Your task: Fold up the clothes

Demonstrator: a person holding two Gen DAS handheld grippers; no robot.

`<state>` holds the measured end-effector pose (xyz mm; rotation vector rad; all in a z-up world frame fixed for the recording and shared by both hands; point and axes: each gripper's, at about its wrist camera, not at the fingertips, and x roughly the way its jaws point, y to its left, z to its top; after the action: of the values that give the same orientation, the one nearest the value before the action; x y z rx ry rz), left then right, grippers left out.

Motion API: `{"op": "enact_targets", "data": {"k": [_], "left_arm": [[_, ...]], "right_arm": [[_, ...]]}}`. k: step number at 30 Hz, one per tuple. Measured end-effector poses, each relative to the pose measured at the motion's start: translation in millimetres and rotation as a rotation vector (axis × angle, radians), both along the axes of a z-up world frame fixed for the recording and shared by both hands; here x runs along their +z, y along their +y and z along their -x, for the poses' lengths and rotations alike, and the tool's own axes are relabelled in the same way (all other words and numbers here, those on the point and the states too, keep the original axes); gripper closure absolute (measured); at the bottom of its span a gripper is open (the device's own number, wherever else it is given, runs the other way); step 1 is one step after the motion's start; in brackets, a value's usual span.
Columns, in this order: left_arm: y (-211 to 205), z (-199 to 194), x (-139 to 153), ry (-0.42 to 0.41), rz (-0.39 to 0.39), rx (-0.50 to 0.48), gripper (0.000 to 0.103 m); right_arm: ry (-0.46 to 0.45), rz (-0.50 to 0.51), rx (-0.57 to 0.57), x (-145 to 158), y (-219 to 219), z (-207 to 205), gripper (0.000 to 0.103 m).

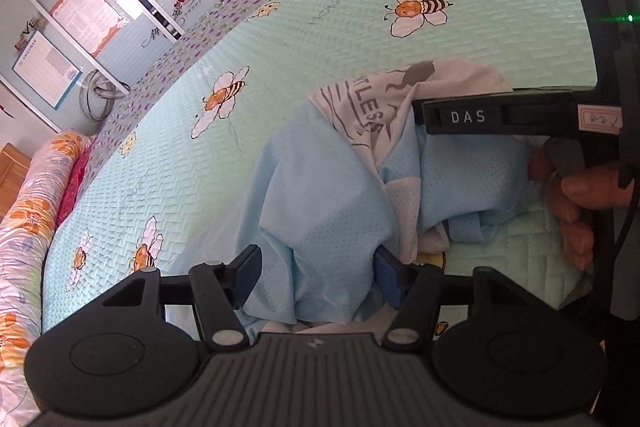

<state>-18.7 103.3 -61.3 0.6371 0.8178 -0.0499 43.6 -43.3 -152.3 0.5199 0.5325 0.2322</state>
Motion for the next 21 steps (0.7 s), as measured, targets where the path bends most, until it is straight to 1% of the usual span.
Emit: {"op": "enact_targets", "data": {"k": [21], "left_arm": [[-0.3,-4.0,-3.9,0.007,-0.015,-0.009,0.039]], "right_arm": [[-0.003,0.006,0.001,-1.7,-0.1,-2.3,0.028]]}}
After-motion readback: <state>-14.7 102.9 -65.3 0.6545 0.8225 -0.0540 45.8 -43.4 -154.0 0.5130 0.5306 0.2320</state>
